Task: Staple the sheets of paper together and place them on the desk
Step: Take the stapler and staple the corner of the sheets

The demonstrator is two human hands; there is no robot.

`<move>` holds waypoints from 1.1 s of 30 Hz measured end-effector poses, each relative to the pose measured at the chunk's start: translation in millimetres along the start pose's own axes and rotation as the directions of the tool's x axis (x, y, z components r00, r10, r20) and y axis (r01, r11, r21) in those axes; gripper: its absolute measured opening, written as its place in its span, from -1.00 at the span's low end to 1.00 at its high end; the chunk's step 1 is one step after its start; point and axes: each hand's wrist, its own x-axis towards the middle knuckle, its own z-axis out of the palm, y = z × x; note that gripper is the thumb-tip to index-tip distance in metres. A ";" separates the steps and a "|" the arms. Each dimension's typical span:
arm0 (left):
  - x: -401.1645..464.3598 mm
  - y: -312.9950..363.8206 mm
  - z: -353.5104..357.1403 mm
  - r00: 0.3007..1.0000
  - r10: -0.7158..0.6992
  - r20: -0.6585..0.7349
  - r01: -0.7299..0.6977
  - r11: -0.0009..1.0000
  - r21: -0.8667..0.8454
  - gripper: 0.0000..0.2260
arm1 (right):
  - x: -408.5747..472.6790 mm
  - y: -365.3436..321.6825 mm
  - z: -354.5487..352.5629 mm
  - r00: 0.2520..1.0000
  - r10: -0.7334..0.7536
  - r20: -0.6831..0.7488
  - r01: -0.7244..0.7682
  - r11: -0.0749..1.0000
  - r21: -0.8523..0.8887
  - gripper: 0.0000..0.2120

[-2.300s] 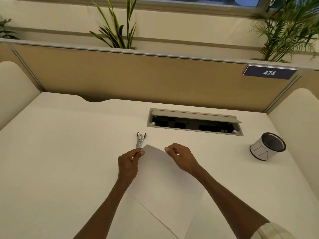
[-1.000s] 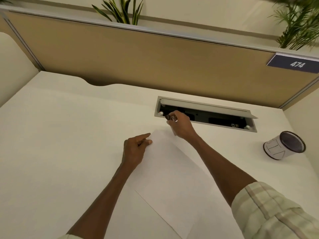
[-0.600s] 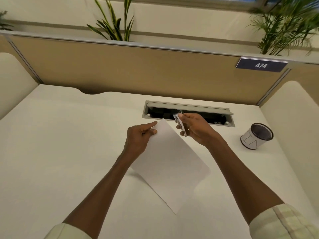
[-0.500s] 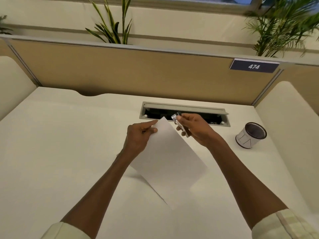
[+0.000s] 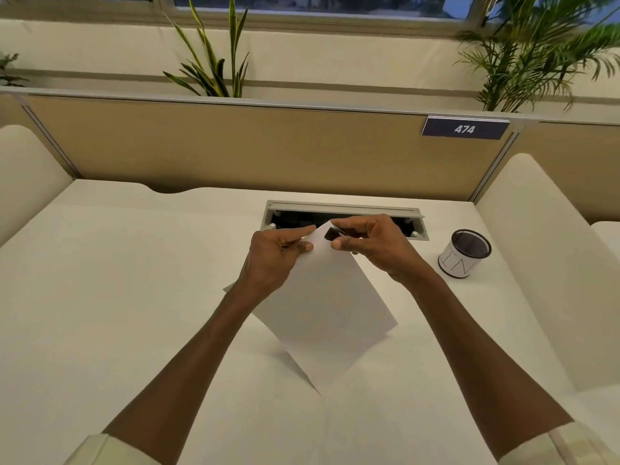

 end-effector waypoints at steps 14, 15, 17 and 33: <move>-9.8 22.8 4.6 0.991 0.122 -0.047 -0.121 0.992 0.033 -0.74 | -12.5 -4.2 -1.4 0.989 -0.115 -0.091 0.125 0.986 0.108 -0.72; -9.9 23.6 4.9 0.991 0.128 -0.048 -0.127 0.991 0.036 -0.74 | -13.0 -4.3 -1.8 0.989 -0.115 -0.098 0.126 0.986 0.107 -0.72; -10.3 24.3 5.5 0.989 0.137 -0.052 -0.135 0.990 0.039 -0.74 | -13.5 -3.5 -2.5 0.987 -0.123 -0.103 0.134 0.985 0.109 -0.73; -12.5 28.3 6.9 0.983 0.171 -0.068 -0.168 0.985 0.044 -0.75 | -15.0 -1.8 -1.1 0.978 -0.157 -0.136 0.171 0.980 0.104 -0.74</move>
